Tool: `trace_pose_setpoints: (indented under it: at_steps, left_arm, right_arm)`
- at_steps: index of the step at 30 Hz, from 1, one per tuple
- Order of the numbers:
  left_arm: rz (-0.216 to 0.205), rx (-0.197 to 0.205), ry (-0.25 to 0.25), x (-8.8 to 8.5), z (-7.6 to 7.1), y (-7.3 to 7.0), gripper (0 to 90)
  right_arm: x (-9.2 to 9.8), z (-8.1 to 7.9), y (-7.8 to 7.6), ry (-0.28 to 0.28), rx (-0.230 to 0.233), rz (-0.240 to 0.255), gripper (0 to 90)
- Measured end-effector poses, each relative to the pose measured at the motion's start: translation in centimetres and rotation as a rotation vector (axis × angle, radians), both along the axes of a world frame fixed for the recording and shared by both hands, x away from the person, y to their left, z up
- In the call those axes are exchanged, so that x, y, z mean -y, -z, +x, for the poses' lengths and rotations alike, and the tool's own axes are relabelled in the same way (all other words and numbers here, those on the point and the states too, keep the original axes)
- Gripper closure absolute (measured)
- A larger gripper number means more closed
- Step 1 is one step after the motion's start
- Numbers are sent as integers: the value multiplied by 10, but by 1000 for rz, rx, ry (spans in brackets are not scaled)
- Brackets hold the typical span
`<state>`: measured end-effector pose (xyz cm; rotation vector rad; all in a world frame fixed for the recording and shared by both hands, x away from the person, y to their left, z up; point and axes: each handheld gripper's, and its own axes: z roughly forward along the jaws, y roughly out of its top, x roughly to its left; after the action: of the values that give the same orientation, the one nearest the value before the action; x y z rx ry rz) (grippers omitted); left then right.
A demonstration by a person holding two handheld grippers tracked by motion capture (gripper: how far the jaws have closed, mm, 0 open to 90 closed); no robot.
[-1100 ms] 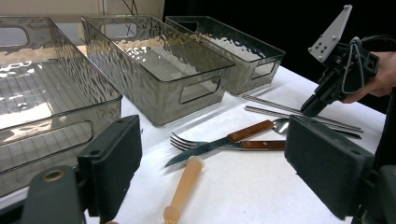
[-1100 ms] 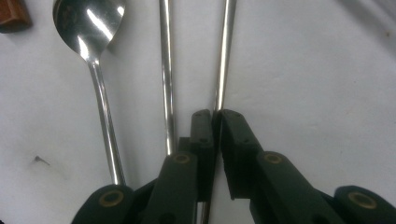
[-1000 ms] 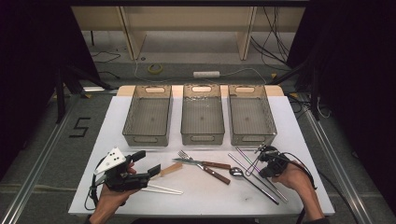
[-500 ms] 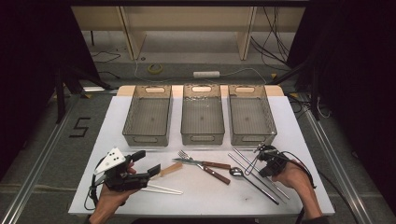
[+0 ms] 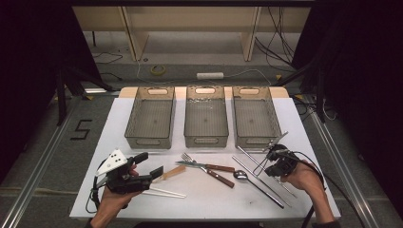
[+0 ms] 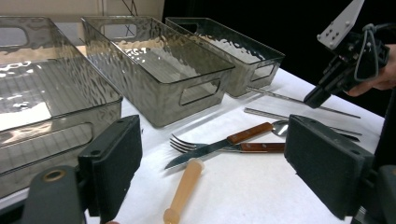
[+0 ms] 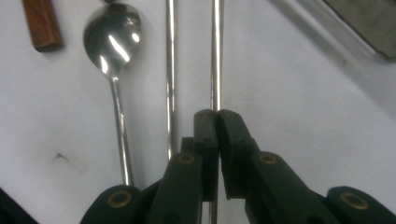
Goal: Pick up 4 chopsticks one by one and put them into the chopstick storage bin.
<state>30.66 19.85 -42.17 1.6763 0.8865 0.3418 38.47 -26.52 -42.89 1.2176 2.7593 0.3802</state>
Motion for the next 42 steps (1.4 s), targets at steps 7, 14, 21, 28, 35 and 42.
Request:
trace_pose_setpoints:
  at_steps: [7, 14, 21, 28, 35, 42]
  left_arm:
    - [27, -35, 60, 9, 5, 0, 189]
    - [109, -58, 91, 23, 10, -3, 194]
    - [206, -75, 167, 48, 19, -5, 202]
    - [282, -78, 244, 69, 24, -4, 222]
    - [351, -70, 291, 83, 26, 0, 248]
    - [419, -40, 353, 97, 22, 2, 275]
  right_arm:
    - [-12, -8, -17, -60, 40, 38, 867]
    - [-37, -16, -27, -165, 51, 44, 867]
    - [-64, -22, -32, -252, 47, 44, 867]
    - [-88, -30, -33, -357, 35, 34, 867]
    - [-103, -35, -30, -430, 34, 22, 866]
    - [-121, -43, -30, -504, 21, 6, 866]
